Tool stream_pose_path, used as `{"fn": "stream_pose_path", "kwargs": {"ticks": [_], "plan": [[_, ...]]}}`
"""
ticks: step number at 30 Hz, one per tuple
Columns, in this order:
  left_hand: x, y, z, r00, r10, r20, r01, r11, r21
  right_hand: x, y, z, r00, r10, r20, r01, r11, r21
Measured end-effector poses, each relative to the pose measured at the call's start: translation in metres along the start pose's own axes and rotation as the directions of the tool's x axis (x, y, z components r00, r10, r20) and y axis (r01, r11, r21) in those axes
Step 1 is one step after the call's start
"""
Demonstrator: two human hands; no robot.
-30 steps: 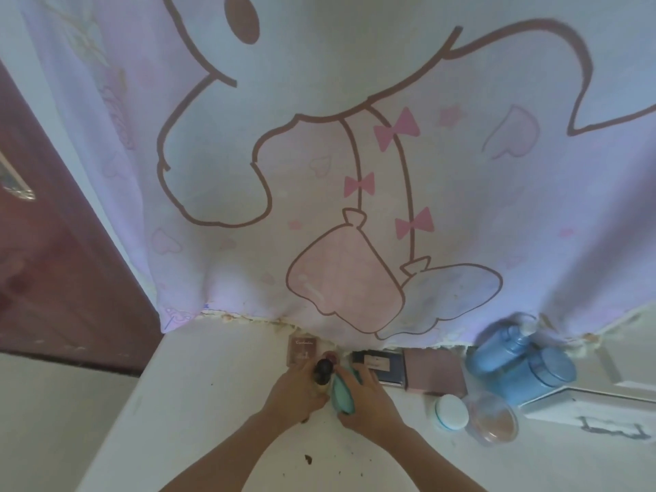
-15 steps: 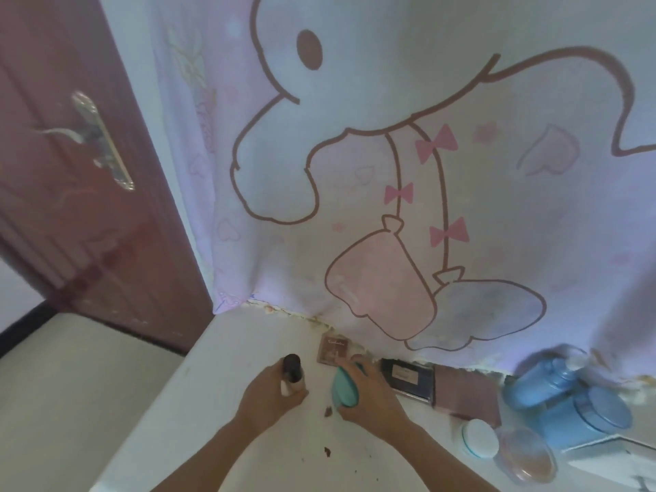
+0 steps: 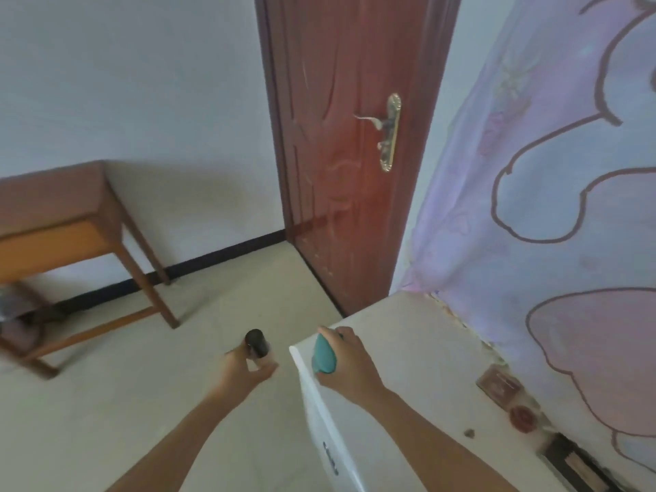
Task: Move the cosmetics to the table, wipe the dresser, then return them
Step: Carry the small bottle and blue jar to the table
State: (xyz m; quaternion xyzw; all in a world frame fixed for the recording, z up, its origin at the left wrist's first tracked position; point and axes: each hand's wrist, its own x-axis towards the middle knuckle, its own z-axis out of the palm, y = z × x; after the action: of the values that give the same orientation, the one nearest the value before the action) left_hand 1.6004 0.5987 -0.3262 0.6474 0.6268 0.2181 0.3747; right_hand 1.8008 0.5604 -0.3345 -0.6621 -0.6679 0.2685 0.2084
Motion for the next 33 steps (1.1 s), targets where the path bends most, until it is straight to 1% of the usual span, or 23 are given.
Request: {"fn": "stream_pose_path", "kwargs": {"ticks": [6, 9, 12, 15, 17, 19, 24, 29, 33], "plan": [[-0.037, -0.066, -0.084, 0.976, -0.090, -0.198, 0.083, 0.996, -0.043, 0.015, -0.088, 0.034, 0.986, -0.151, 0.078, 0.159, 0.981, -0.112], [-0.064, -0.096, -0.129, 0.961, -0.092, -0.259, 0.085, 0.996, -0.035, 0.013, -0.138, 0.061, 0.974, -0.208, 0.093, 0.221, 0.962, -0.163], [-0.098, -0.130, -0.184, 0.949, -0.063, -0.308, 0.060, 0.998, -0.017, 0.004, -0.194, 0.097, 0.956, -0.267, 0.120, 0.285, 0.942, -0.178], [-0.135, -0.167, -0.243, 0.929, -0.052, -0.367, 0.070, 0.997, 0.034, -0.008, -0.251, 0.144, 0.929, -0.311, 0.199, 0.351, 0.912, -0.213], [-0.158, -0.189, -0.282, 0.912, -0.043, -0.408, 0.075, 0.995, 0.061, -0.011, -0.292, 0.172, 0.906, -0.345, 0.244, 0.395, 0.897, -0.197], [-0.183, -0.208, -0.316, 0.891, -0.056, -0.450, 0.106, 0.990, 0.088, -0.012, -0.332, 0.195, 0.887, -0.387, 0.253, 0.435, 0.883, -0.176], [-0.224, -0.256, -0.381, 0.824, -0.148, -0.547, 0.217, 0.974, 0.063, -0.006, -0.420, 0.235, 0.829, -0.483, 0.280, 0.530, 0.840, -0.120], [-0.236, -0.297, -0.416, 0.759, -0.244, -0.604, 0.287, 0.958, -0.027, 0.016, -0.471, 0.264, 0.781, -0.532, 0.327, 0.585, 0.806, -0.087], [-0.225, -0.322, -0.440, 0.729, -0.291, -0.619, 0.341, 0.939, -0.041, 0.047, -0.500, 0.290, 0.734, -0.571, 0.369, 0.634, 0.770, -0.069]]}}
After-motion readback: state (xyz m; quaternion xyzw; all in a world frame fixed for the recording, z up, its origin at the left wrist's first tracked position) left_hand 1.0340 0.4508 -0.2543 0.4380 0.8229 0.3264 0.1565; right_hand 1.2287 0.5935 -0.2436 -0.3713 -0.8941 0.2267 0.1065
